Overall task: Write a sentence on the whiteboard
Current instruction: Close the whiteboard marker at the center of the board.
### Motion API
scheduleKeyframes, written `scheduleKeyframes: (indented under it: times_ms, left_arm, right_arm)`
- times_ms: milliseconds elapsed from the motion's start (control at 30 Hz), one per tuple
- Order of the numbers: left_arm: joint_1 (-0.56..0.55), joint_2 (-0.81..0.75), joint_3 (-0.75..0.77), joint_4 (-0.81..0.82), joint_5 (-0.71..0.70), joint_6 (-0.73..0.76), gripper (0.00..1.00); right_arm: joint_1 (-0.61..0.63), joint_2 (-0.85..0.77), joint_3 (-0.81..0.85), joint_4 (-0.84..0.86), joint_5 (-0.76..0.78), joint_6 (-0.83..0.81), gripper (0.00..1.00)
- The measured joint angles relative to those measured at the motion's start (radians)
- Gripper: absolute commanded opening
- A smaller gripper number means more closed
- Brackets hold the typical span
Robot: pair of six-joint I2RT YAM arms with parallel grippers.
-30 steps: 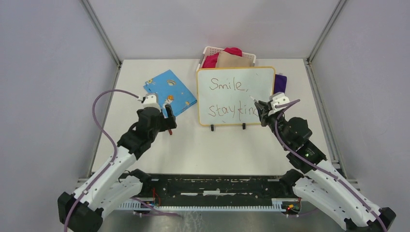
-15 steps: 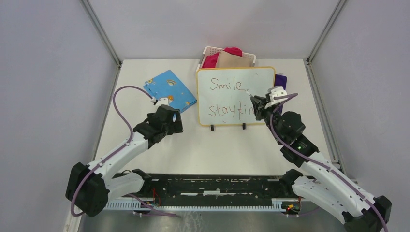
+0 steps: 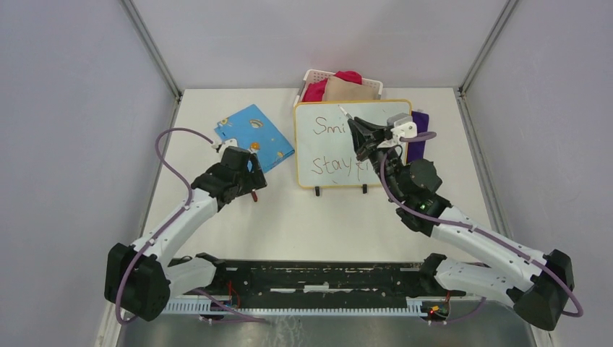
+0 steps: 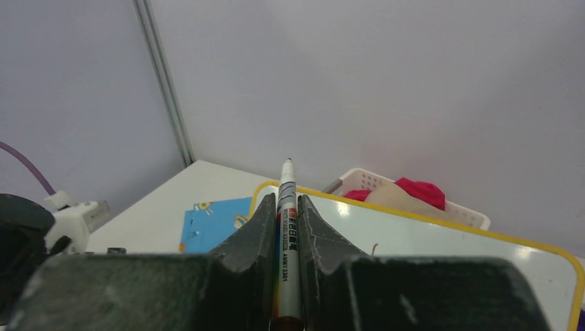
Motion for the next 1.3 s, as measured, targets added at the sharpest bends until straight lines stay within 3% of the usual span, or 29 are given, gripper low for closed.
scheduleKeyframes:
  times_ms: [233, 467, 667, 933, 1033, 1300]
  left_arm:
    - [0.089, 0.054, -0.011, 0.015, 0.117, 0.024, 0.92]
    - [0.088, 0.089, -0.056, 0.069, 0.165, 0.014, 0.83]
    - [0.089, 0.127, -0.069, 0.118, 0.166, 0.007, 0.78]
    - [0.089, 0.334, -0.008, 0.123, 0.164, 0.007, 0.67]
    - [0.091, 0.357, 0.013, 0.124, 0.157, 0.007, 0.59]
    - [0.098, 0.397, 0.047, 0.116, 0.123, 0.006, 0.52]
  right_arm:
    - [0.0, -0.05, 0.035, -0.056, -0.107, 0.021, 0.0]
    - [0.0, -0.166, 0.033, -0.338, -0.112, 0.004, 0.0]
    - [0.0, -0.358, -0.043, -0.469, -0.063, -0.016, 0.0]
    - [-0.001, -0.426, -0.14, -0.505, -0.039, -0.037, 0.0]
    - [-0.001, -0.467, -0.216, -0.491, -0.034, -0.041, 0.0]
    - [-0.001, -0.456, -0.247, -0.442, -0.031, -0.056, 0.0]
